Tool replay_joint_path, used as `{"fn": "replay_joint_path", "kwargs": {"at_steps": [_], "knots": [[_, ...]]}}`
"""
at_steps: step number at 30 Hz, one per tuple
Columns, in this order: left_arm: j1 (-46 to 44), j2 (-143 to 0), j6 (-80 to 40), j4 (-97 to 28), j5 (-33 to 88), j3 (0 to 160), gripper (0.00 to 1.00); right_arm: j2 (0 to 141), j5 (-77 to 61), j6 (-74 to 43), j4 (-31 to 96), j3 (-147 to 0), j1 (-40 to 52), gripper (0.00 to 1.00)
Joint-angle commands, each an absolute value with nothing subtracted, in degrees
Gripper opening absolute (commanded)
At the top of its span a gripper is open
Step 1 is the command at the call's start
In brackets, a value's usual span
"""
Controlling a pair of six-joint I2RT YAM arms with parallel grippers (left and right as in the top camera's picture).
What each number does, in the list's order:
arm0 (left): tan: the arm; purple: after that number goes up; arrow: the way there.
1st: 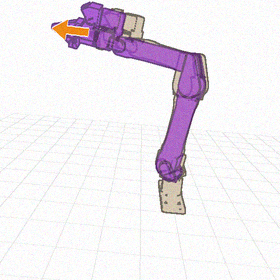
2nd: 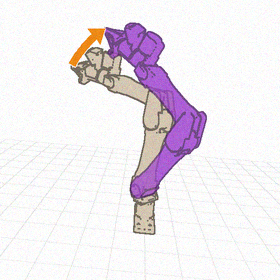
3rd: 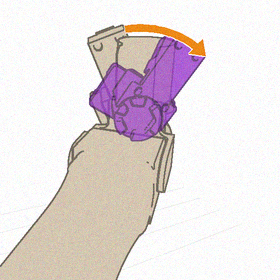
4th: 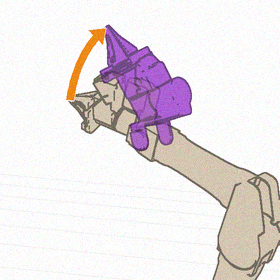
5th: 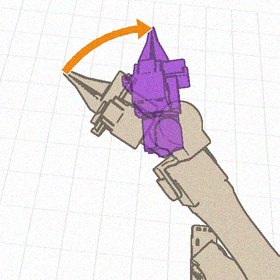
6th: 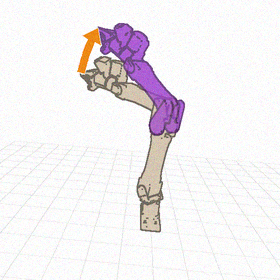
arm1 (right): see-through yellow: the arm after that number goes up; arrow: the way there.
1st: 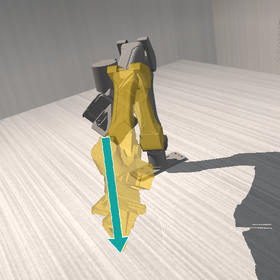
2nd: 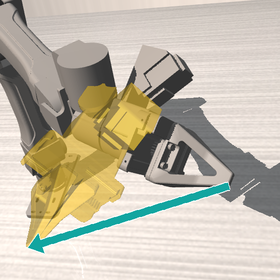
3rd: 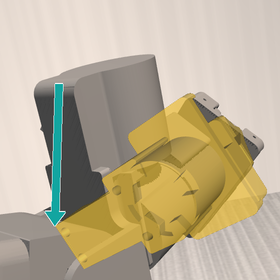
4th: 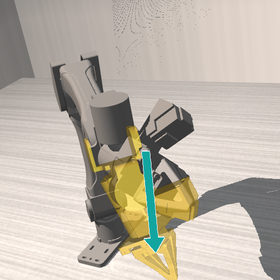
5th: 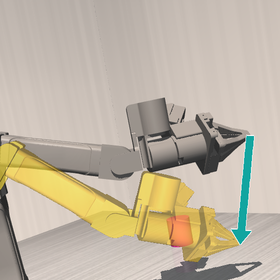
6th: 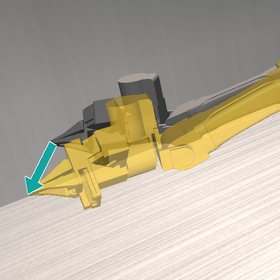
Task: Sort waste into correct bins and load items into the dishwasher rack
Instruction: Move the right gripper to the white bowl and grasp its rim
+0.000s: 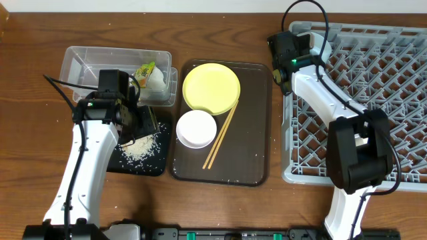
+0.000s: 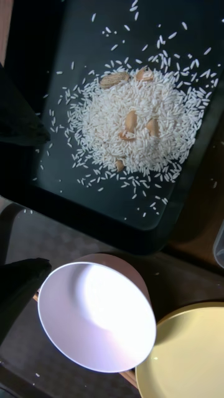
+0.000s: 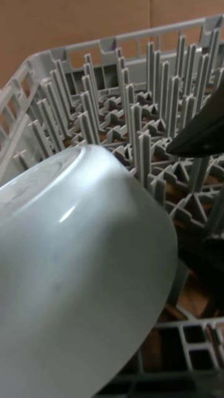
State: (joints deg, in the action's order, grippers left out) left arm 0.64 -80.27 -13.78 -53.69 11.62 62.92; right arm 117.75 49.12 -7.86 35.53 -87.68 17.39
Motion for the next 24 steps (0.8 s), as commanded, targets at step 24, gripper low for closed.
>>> {"fn": "replay_joint_path", "kwargs": {"at_steps": [24], "knots": [[0.9,-80.1,-14.3,-54.0,11.1,63.6,0.62,97.5,2.1,-9.4,41.8,-87.5,17.5,0.84]]}}
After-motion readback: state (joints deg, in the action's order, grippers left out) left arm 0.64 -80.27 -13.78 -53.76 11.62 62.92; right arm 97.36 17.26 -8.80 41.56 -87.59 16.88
